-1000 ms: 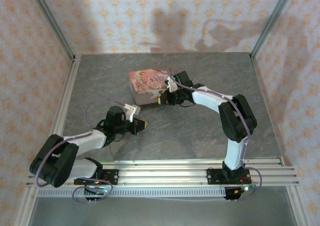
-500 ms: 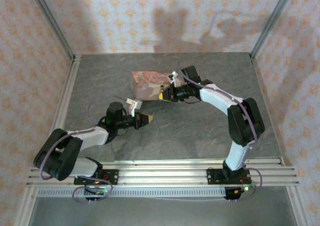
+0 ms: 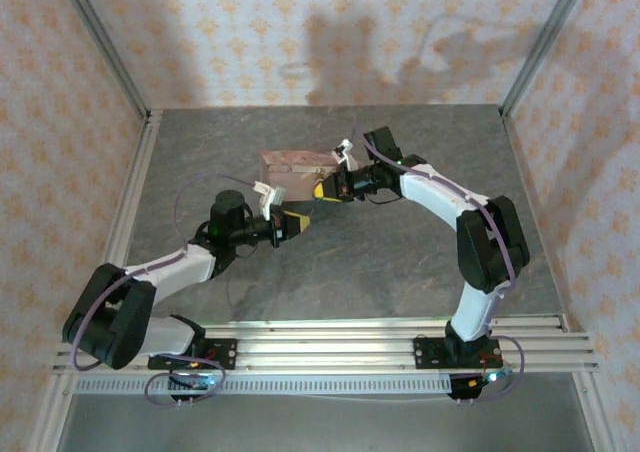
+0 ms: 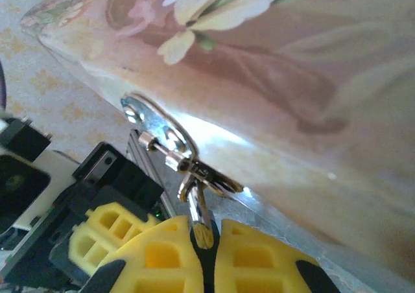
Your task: Unlock the padlock with the key
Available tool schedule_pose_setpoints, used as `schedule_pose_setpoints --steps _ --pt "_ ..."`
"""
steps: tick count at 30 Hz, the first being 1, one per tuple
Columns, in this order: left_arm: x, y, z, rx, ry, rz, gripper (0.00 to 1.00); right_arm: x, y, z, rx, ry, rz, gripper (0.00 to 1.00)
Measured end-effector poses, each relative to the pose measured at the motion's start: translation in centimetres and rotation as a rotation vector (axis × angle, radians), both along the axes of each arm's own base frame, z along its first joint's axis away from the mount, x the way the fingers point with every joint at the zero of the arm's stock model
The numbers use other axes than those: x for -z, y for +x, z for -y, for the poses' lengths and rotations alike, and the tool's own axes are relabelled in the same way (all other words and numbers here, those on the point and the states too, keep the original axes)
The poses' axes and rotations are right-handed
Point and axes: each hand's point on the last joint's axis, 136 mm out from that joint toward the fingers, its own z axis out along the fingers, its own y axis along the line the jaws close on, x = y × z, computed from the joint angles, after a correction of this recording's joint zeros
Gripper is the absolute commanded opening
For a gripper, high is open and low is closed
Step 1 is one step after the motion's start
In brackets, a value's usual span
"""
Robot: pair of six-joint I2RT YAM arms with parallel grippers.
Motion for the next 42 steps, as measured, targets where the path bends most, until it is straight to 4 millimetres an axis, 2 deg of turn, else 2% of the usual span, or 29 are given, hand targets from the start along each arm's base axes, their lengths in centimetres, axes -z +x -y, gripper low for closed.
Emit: schedule_pose_setpoints --steps 7,14,23,42 --pt "0.3 0.8 0.2 0.029 -0.018 -0.046 0.0 -1.2 -0.8 -0.2 -0.043 0.044 0.008 0.0" --pt "0.0 0.7 -0.2 0.059 -0.038 -0.065 0.0 -1.5 -1.7 -0.2 -0.094 0.067 0.016 0.0" --pt "-0.7 0.6 -0.3 0.097 -0.071 -0.099 0.0 -1.2 -2.3 -0.1 -0.127 0.07 0.033 0.0" --pt "0.3 0.4 0.3 0.143 -0.103 -0.193 0.0 -0.1 -3.2 0.6 -0.164 0.088 0.117 0.0"
